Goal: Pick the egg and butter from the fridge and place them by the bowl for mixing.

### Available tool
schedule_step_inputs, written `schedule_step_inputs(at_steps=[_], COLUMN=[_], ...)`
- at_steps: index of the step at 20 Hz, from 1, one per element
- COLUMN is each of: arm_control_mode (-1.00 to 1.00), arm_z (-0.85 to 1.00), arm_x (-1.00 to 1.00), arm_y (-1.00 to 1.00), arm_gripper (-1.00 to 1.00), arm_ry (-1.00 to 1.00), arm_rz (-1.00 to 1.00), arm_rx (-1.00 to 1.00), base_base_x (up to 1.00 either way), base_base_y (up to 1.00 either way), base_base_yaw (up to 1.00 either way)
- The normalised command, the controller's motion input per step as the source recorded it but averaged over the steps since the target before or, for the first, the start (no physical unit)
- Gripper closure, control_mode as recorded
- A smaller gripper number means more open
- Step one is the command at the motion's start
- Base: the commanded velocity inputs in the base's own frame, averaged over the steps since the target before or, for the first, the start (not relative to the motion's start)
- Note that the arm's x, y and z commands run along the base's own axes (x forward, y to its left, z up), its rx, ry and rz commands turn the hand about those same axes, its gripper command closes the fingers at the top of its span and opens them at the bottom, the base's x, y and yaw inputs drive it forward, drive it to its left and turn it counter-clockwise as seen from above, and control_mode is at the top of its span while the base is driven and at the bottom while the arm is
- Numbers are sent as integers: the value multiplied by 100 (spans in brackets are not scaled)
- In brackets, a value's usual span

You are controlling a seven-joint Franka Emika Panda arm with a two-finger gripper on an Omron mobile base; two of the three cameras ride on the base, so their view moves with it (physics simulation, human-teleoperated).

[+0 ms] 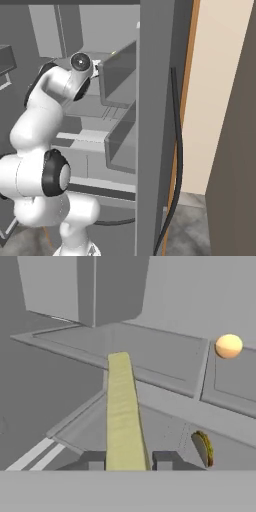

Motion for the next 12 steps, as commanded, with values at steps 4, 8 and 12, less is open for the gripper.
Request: schedule_step_inputs(at_steps=[4,8,12], arm_control_mode=[-100,-100,-100], arm_z=[11,11,1], arm_x=[-85,-79,-65], arm_y=[0,-1,0], arm_gripper=[100,100,100], arm_ry=[0,0,4], arm_rz=[-4,-15,-20], arm_rx=[5,5,0], base_base_x=[0,0,0], base_base_y=[0,0,0], base_base_yaw=[0,0,0])
